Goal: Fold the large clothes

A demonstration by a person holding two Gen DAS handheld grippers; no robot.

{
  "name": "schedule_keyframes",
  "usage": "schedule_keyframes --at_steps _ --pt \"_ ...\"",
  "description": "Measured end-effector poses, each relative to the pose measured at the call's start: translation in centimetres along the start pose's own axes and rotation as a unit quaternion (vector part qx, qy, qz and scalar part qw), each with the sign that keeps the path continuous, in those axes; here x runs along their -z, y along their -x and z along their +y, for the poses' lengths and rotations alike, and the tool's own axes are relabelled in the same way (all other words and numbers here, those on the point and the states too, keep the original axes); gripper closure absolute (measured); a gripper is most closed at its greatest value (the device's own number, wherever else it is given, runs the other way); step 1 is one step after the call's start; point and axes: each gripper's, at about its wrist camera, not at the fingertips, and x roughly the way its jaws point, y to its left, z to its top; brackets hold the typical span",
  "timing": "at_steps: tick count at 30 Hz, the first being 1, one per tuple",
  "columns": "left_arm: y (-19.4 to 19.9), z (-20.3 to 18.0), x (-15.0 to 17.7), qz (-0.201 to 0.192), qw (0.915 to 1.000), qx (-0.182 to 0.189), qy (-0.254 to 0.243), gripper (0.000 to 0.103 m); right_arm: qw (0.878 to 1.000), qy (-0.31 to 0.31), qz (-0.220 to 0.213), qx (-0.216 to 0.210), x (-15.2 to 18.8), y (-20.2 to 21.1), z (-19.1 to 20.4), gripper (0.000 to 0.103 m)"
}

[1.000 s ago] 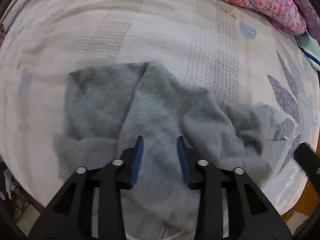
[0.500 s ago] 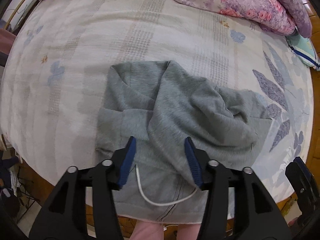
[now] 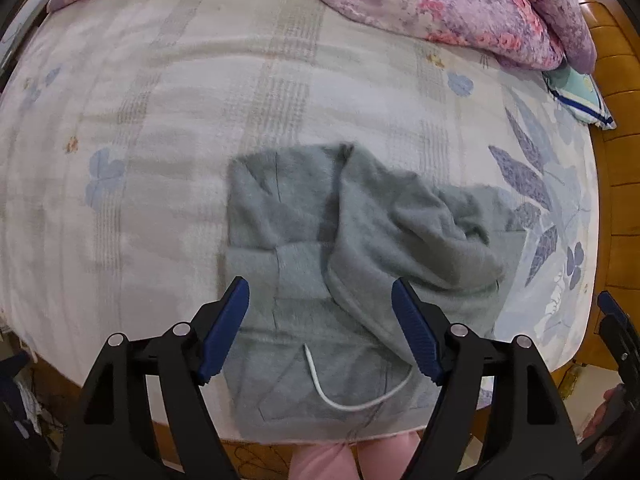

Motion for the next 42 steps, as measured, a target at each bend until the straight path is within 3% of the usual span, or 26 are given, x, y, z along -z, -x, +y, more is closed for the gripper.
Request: schedule_keyframes --at_steps 6,10,13,17,21,25,28,30,32,35,36,37,39,42 --pt "-1.3 1.8 -2.3 -0.043 0.9984 -0.029 -0.020 0.025 1.000 0.015 0.012 0.007 -1.9 -2.5 -2.2 0.018" --pt "-3.1 2.1 -3.9 -0.046 0.9968 -0.043 -0.049 0.019 0.999 0.007 0.035 0.017 -3.2 -4.8 -4.7 0.018" --pt "-5.4 2.5 -5.3 -0.022 0.9969 -0.052 -0.056 0.019 0.998 0.000 0.049 0.032 -4.1 -6.8 -6.6 0.018" --pt "-8.2 4.0 -7.6 0.010 0.9994 -0.022 -0.024 0.017 0.998 -0.014 0.044 0.045 -5.1 -8.4 -8.9 0.018" --pt "-12.3 6.1 -9.8 0.056 0.9982 0.018 0.009 0.016 0.996 -0.042 0.067 0.048 -5.5 -10.7 -11.5 0.018" --pt "-15.6 7.1 -10.9 0.087 0.9961 0.013 0.007 0.017 0.993 -0.059 0.091 0.055 -5.4 -12.9 -13.6 0.018" --pt "-17.8 7.1 -11.2 0.116 0.9932 0.005 -0.013 0.019 0.989 -0.071 0.124 0.046 -5.3 -15.0 -15.2 0.018" --pt "-18.4 6.3 -11.3 0.129 0.9902 -0.016 -0.052 0.020 0.976 -0.102 0.193 0.019 -4.8 -17.8 -16.7 0.018" --pt "-18.7 5.7 -11.5 0.143 0.9867 -0.039 -0.068 0.026 0.969 -0.120 0.215 0.012 -4.6 -19.4 -17.8 0.019" --pt "-18.1 5.6 -11.6 0.148 0.9854 -0.050 -0.067 0.047 0.968 -0.126 0.215 0.018 -4.9 -20.4 -18.7 0.027" --pt "-17.8 5.4 -11.8 0.151 0.9855 -0.043 -0.064 0.069 0.969 -0.123 0.212 0.021 -5.1 -20.4 -18.7 0.027" --pt "-17.6 5.2 -11.8 0.157 0.9854 -0.025 -0.060 0.083 0.971 -0.114 0.209 0.023 -5.5 -20.5 -18.7 0.027" --pt "-17.5 4.7 -11.7 0.165 0.9838 -0.020 -0.067 0.091 0.971 -0.095 0.220 0.022 -5.9 -21.2 -18.6 0.027" --pt "-17.0 3.7 -11.9 0.163 0.9832 -0.029 -0.077 0.094 0.967 -0.058 0.246 0.019 -6.5 -22.7 -18.5 0.026"
